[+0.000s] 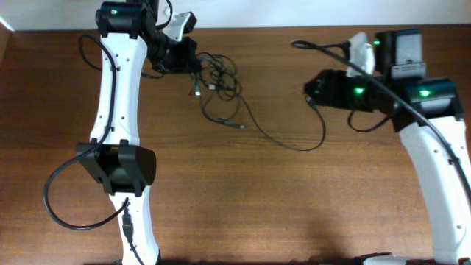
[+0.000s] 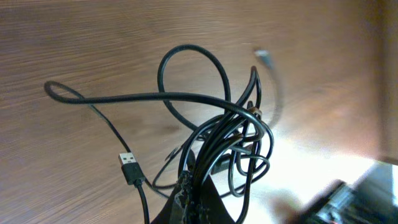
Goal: Untangle cables
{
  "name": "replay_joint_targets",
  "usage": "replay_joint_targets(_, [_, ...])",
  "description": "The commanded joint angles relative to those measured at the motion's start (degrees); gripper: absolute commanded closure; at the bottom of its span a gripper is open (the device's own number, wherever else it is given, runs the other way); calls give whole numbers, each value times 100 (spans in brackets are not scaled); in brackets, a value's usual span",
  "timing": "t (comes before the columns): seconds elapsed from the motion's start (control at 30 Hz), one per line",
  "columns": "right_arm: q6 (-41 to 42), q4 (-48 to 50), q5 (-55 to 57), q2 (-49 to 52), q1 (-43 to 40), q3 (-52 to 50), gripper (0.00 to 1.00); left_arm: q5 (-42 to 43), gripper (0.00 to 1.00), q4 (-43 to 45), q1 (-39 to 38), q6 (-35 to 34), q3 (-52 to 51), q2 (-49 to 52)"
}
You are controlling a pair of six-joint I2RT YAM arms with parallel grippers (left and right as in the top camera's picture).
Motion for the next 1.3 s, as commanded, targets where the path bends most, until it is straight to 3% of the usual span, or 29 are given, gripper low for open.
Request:
replay_joint_targets(0.0, [540,479,-96,485,361,35,37,1845,100,-149,-24,352,96,-164])
replay_joint_targets(0.33, [1097,1735,258,1840,1294,35,40,2059,100,-334,-684,352,96,-164])
replay_joint_targets(0.47, [1244,1810,457,2011,1314,35,57,2382,100,-291,-595,350,96,-164])
replay_joint_targets(0.6, [1276,1851,516,2011,1342,35,60,3569,100,-66,-267,348,96,-164])
replay_joint_targets(0.63, [1351,1851,516,2022,1346,35,65,3711,100,-59,-212,348,96,-164])
replay_joint_targets(0.7, [1346,1759,634,2044,1342,35,87,3873,100,74,-15,345,96,-164])
replay_joint_targets(0.73, [1349,1620,758,2044,1325,35,96,3685,100,142,98,345,96,-164])
replay_joint_targets(0.77, [1344,1484,809,2039,1290,35,96,3421,100,179,201,345,96,-164])
replay_joint_targets(0.97, [820,192,1526,1110,634,46,96,-855,100,356,756,-227,96,-164])
replay_joint_targets(1.07, [713,-227,1873,448,387,46,96,-1650,100,354,765,-223,96,-164])
replay_joint_targets(1.1, [645,-356,1882,179,267,46,96,-1882,96,352,767,-221,96,-164])
replay_joint_targets(1.13, [629,-468,1858,-81,153,46,96,-2109,72,337,765,-221,96,-164])
replay_joint_targets(1.17, [605,-527,1814,-286,111,46,96,-2103,40,317,765,-219,96,-164])
replay_joint_targets(1.2, [566,-555,1690,-468,131,46,96,-2011,30,313,754,-219,96,-164])
replay_joint_targets(1.27, [566,-557,1384,-544,192,46,96,-1683,30,310,713,-208,96,-164])
